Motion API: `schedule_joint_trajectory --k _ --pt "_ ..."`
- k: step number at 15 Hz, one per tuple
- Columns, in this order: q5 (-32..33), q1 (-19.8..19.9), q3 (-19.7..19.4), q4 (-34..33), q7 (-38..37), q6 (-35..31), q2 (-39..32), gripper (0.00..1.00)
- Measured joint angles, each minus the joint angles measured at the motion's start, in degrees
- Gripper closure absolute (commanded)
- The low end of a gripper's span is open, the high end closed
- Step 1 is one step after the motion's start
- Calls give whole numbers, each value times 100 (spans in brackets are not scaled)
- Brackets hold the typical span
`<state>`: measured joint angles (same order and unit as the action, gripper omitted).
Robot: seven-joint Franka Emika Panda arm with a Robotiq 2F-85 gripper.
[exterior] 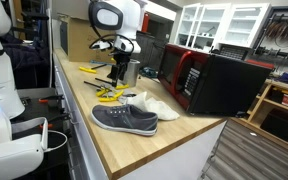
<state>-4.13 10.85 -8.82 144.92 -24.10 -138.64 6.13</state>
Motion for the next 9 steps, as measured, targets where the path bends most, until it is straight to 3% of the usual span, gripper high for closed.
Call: schedule_joint_trajectory --k 8,9 --pt "-12 117 -46 339 -210 -629 -215 0" --pt "-12 135 -65 353 -210 -694 -268 25"
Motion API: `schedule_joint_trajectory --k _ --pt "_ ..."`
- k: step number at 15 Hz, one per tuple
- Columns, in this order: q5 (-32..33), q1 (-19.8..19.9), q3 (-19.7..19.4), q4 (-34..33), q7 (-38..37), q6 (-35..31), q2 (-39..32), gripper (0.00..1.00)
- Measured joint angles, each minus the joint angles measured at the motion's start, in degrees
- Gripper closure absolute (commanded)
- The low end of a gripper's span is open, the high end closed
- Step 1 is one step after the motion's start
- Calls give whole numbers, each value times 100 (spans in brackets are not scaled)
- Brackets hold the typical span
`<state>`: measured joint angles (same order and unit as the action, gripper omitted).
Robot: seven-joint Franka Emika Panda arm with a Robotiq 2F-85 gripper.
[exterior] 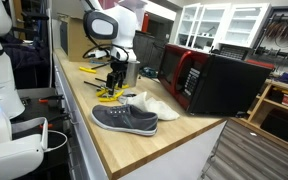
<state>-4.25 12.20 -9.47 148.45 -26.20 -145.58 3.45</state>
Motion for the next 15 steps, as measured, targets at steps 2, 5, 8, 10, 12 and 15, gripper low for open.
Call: schedule_joint_trajectory --k 2,5,8,10,12,15 --pt "-1 15 -46 1 0 -84 -99 32" --pt "-64 15 -82 0 0 -190 -173 56" --pt "-167 14 -83 1 2 -217 -173 76" --pt "-187 14 -87 -1 3 -225 -173 76" --pt "-196 13 -87 -1 4 -227 -173 76" --pt "-196 5 -85 -2 11 -236 -166 76"
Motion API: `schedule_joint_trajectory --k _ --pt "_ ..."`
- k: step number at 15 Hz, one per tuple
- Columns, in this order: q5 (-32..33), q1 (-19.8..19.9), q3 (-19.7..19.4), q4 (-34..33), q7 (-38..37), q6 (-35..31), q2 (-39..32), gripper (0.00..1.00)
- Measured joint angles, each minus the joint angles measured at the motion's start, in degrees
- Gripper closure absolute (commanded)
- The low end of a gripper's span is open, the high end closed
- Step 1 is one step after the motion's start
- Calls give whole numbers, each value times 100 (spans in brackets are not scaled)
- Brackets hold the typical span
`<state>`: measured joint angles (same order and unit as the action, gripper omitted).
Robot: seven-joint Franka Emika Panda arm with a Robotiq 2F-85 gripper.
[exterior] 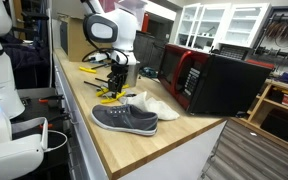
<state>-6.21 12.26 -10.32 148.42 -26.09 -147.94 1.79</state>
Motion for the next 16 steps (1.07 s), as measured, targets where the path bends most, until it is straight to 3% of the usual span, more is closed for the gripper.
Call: schedule_joint_trajectory --k 8,16 --pt "193 -62 149 -15 7 -23 671 76" --pt "1431 267 605 -31 -36 -74 1626 76"
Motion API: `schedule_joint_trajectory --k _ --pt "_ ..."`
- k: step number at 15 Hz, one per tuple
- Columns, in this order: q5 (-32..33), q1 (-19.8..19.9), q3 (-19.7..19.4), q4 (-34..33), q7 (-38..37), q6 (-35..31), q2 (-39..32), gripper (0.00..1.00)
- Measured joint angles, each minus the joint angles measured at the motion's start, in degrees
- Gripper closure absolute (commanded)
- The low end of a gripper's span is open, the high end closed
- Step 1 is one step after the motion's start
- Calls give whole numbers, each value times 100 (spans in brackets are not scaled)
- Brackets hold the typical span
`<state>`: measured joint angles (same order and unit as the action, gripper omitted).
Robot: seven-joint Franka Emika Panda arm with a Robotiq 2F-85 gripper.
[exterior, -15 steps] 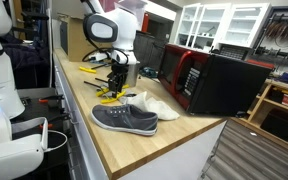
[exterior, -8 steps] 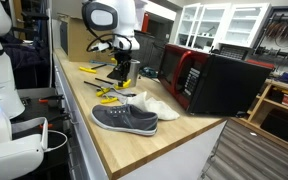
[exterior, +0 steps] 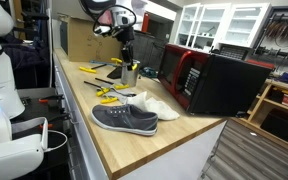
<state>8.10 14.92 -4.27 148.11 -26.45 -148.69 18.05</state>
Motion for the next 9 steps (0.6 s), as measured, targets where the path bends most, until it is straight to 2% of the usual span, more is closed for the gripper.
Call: schedule_joint_trajectory --k 4,9 --pt "599 175 498 -136 -15 -305 396 76" --pt "1407 392 1243 -480 -128 -862 459 76"
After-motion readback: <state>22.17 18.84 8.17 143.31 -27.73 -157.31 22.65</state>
